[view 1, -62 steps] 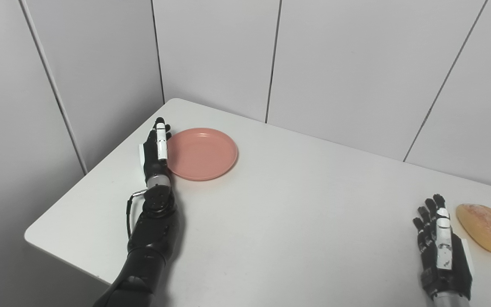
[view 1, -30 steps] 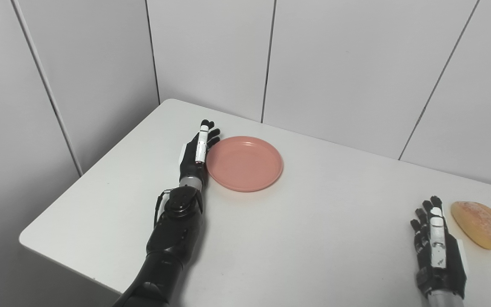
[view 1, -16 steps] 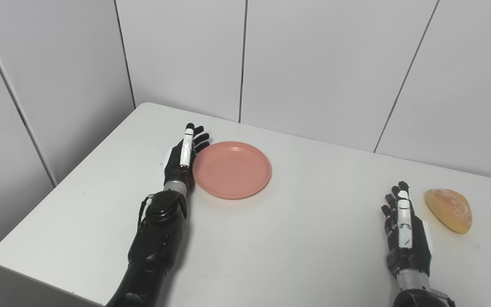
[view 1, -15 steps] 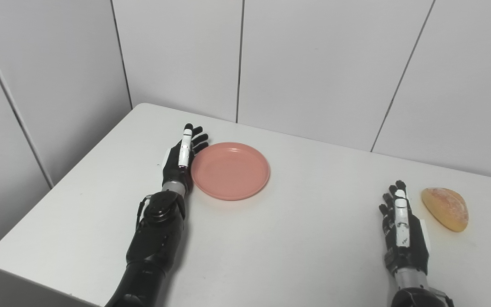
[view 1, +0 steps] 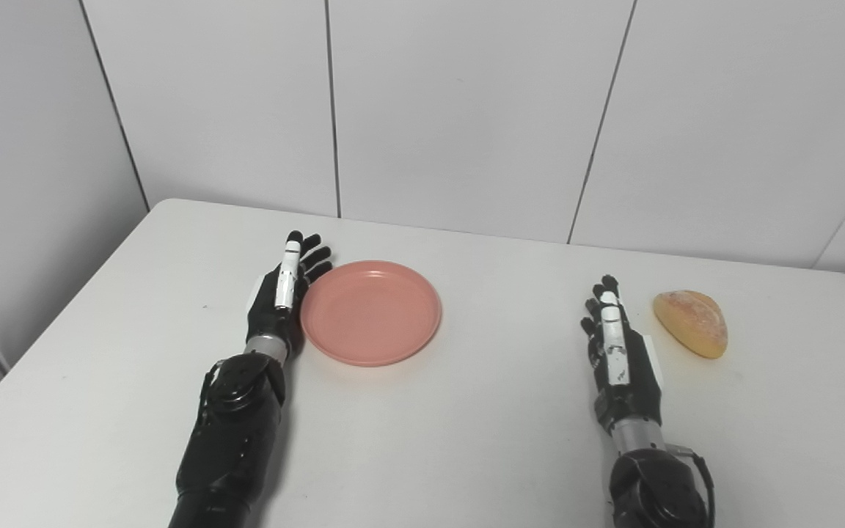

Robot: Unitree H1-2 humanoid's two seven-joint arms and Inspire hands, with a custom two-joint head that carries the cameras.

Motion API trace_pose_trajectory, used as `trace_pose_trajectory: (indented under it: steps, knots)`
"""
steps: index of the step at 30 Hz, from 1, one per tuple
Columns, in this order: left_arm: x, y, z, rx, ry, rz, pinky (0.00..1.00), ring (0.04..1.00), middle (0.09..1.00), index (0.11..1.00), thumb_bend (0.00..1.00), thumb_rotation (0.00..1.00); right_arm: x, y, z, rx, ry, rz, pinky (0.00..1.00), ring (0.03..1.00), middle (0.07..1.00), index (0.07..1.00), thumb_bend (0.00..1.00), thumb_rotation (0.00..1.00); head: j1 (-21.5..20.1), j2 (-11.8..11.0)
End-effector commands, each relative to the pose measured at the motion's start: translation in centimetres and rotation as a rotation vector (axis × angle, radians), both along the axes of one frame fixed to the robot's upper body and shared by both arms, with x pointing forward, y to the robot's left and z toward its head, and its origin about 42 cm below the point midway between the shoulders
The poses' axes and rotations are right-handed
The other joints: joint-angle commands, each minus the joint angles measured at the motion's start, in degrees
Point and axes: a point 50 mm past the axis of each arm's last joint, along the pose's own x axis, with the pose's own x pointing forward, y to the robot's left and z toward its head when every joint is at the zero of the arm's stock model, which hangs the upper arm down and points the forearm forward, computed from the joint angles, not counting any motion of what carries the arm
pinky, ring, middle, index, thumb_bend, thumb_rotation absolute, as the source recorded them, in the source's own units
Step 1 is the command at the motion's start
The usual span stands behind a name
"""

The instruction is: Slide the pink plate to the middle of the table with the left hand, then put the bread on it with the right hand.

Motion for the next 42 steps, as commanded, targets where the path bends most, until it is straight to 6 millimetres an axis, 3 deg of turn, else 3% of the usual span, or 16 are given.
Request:
trace_pose_trajectory:
  steps: [1, 15, 28, 31, 37, 42]
  knots:
    - [0.3, -1.4, 0.5, -0.010, 0.009, -0.040, 0.86, 0.865, 0.853, 0.846, 0.52, 1.00, 0.9, 0.9, 2.8, 0.007, -0.075, 0.015, 1.00, 1.000, 1.000, 1.000, 0.63, 0.95, -0.50, 0.17]
    - [-1.1, -4.7, -0.3, -0.035, -0.007, -0.130, 0.87, 0.871, 0.851, 0.848, 0.48, 1.00, 1.1, 1.6, 3.1, 0.004, -0.080, 0.021, 1.00, 1.000, 1.000, 1.000, 0.63, 0.96, -4.38, 0.86]
    - [-3.0, -8.3, -0.8, -0.035, -0.009, -0.204, 0.85, 0.863, 0.850, 0.845, 0.46, 1.00, 1.2, 1.3, 3.0, 0.001, -0.080, 0.031, 1.00, 1.000, 1.000, 1.000, 0.63, 0.95, -3.56, 1.02]
    - [-3.5, -9.1, -0.8, -0.042, -0.021, -0.248, 0.87, 0.887, 0.871, 0.856, 0.51, 1.00, 1.1, 1.2, 3.0, -0.002, -0.080, 0.037, 1.00, 1.000, 1.000, 1.000, 0.63, 0.95, -3.48, 1.03]
    - [-4.4, -10.8, -0.6, -0.067, -0.028, -0.291, 0.94, 0.928, 0.912, 0.898, 0.51, 1.00, 1.1, 0.9, 2.9, -0.004, -0.078, 0.034, 1.00, 1.000, 1.000, 1.000, 0.64, 0.93, -3.66, 1.27]
    - [-4.6, -11.2, -0.7, -0.064, -0.044, -0.296, 0.96, 0.946, 0.926, 0.915, 0.52, 1.00, 1.2, 0.7, 3.0, -0.004, -0.079, 0.030, 1.00, 1.000, 1.000, 1.000, 0.63, 0.94, -4.27, 1.17]
